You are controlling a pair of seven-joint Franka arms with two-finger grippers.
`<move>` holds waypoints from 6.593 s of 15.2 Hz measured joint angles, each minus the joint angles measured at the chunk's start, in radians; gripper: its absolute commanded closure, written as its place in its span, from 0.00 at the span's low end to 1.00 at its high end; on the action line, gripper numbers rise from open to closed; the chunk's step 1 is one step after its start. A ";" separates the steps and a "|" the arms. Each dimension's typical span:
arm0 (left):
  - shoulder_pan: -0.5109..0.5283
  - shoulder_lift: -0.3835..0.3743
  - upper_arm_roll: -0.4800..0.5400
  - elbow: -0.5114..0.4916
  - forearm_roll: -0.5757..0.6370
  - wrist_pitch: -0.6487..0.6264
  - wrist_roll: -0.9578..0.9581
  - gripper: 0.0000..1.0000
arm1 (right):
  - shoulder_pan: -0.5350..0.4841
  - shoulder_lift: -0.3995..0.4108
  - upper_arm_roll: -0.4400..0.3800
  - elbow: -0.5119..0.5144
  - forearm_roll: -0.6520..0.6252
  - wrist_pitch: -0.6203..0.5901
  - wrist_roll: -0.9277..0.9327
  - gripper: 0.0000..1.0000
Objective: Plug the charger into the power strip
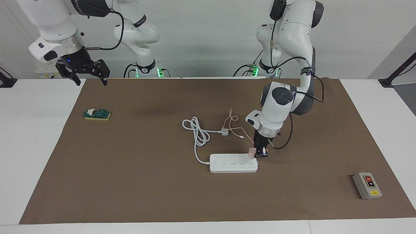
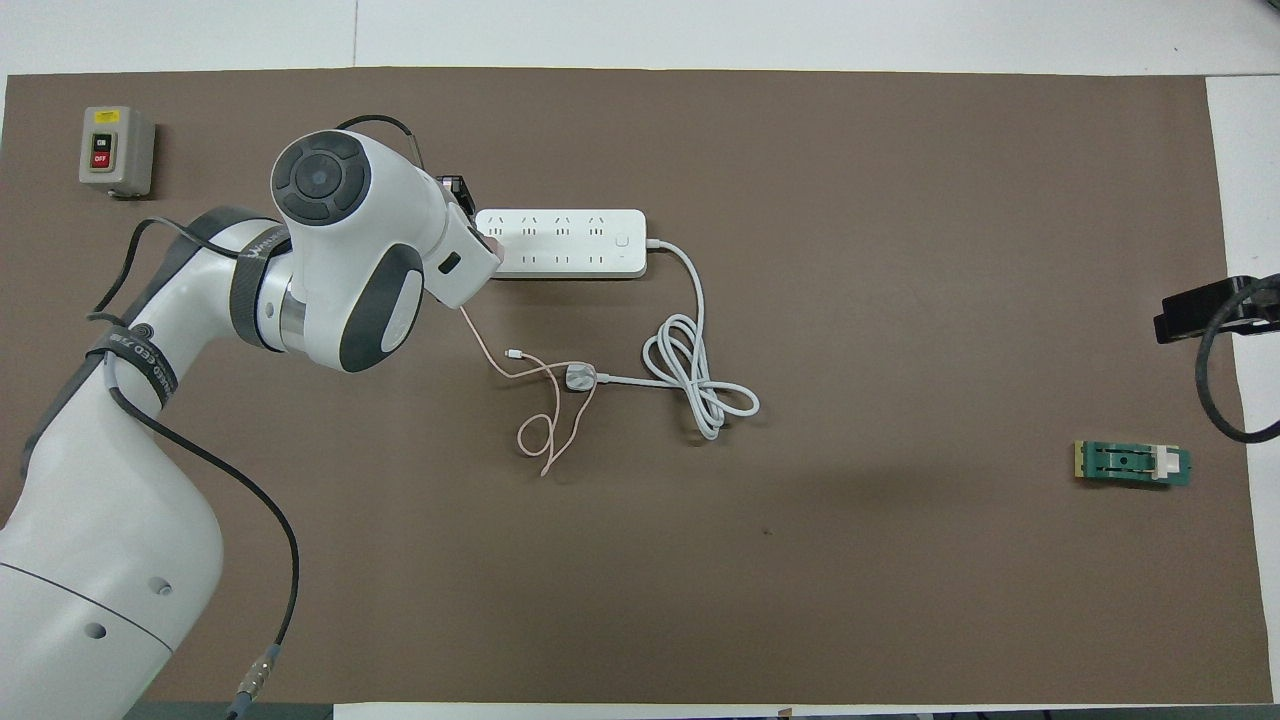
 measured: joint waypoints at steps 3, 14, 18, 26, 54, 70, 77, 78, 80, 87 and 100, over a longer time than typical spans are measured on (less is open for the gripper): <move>-0.001 0.000 -0.004 -0.008 -0.002 0.016 0.000 1.00 | -0.003 0.002 0.001 0.006 0.008 -0.009 0.000 0.00; -0.002 -0.002 -0.001 -0.012 -0.002 0.019 -0.002 1.00 | -0.018 0.003 0.006 0.020 0.026 -0.016 0.000 0.00; -0.002 -0.002 0.000 -0.012 -0.002 0.019 -0.002 1.00 | -0.018 0.003 0.006 0.020 0.025 -0.016 0.000 0.00; -0.012 0.000 0.006 -0.015 0.000 0.016 -0.004 1.00 | -0.018 0.003 0.006 0.020 0.025 -0.019 0.000 0.00; 0.009 0.118 0.009 0.175 -0.096 -0.179 0.055 1.00 | -0.018 0.003 0.006 0.020 0.025 -0.019 0.000 0.00; 0.009 0.118 0.008 0.176 -0.096 -0.179 0.054 0.32 | -0.019 0.003 0.005 0.020 0.025 -0.019 0.000 0.00; 0.005 0.144 0.003 0.190 -0.096 -0.137 0.052 0.00 | -0.019 0.003 0.006 0.020 0.025 -0.019 0.000 0.00; 0.004 0.150 0.002 0.196 -0.096 -0.134 0.052 0.00 | -0.019 0.003 0.006 0.020 0.025 -0.019 0.000 0.00; 0.003 0.154 0.001 0.203 -0.097 -0.129 0.051 0.00 | -0.019 0.002 0.006 0.020 0.025 -0.019 0.000 0.00; 0.004 0.071 0.000 0.222 -0.108 -0.196 -0.061 0.00 | -0.019 0.000 0.006 0.021 0.025 -0.019 0.000 0.00; 0.176 -0.361 0.025 0.221 -0.109 -0.729 -0.547 0.00 | -0.021 0.000 0.005 0.020 0.025 -0.021 0.000 0.00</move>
